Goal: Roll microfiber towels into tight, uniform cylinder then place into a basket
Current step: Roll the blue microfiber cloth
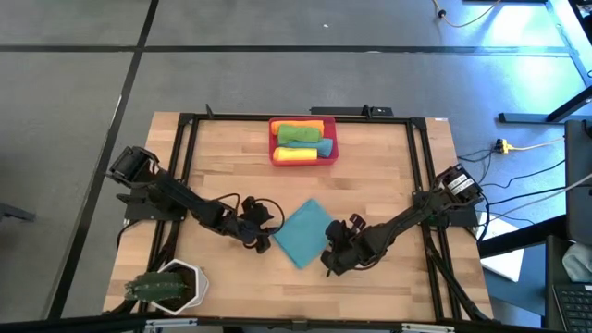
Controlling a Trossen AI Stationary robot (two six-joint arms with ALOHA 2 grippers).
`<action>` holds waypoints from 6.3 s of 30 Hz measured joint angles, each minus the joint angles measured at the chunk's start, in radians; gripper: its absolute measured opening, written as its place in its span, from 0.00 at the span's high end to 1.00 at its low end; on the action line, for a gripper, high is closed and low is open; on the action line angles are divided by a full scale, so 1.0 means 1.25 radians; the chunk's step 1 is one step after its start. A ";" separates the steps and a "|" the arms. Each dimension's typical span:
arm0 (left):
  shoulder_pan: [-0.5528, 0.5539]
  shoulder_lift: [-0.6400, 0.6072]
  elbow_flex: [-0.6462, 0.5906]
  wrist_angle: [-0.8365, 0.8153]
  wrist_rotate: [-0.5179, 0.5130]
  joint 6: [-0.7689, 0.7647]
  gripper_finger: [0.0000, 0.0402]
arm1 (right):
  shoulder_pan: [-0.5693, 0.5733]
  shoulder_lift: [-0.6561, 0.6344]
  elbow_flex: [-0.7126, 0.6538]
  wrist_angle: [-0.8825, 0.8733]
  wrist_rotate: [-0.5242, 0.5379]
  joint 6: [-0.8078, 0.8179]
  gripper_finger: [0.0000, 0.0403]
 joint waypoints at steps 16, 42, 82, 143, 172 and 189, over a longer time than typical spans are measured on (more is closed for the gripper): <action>-0.008 0.001 0.000 0.020 0.022 0.001 0.55 | -0.050 0.000 0.000 -0.136 0.017 0.040 0.88; -0.022 0.001 0.000 0.044 0.036 0.025 0.55 | -0.065 0.000 0.000 -0.212 0.010 0.000 0.88; -0.021 0.001 0.000 0.057 0.054 0.024 0.55 | 0.060 -0.002 0.234 -0.279 0.106 -0.152 0.88; -0.046 -0.005 0.047 0.121 0.095 0.136 0.55 | 0.103 0.243 0.236 0.021 0.133 -0.731 0.79; -0.106 -0.004 0.079 0.128 0.095 0.343 0.55 | 0.079 0.149 0.231 -0.034 0.158 -0.440 0.99; -0.124 -0.004 0.080 0.127 0.074 0.380 0.53 | 0.068 0.145 0.233 -0.008 0.117 -0.415 1.00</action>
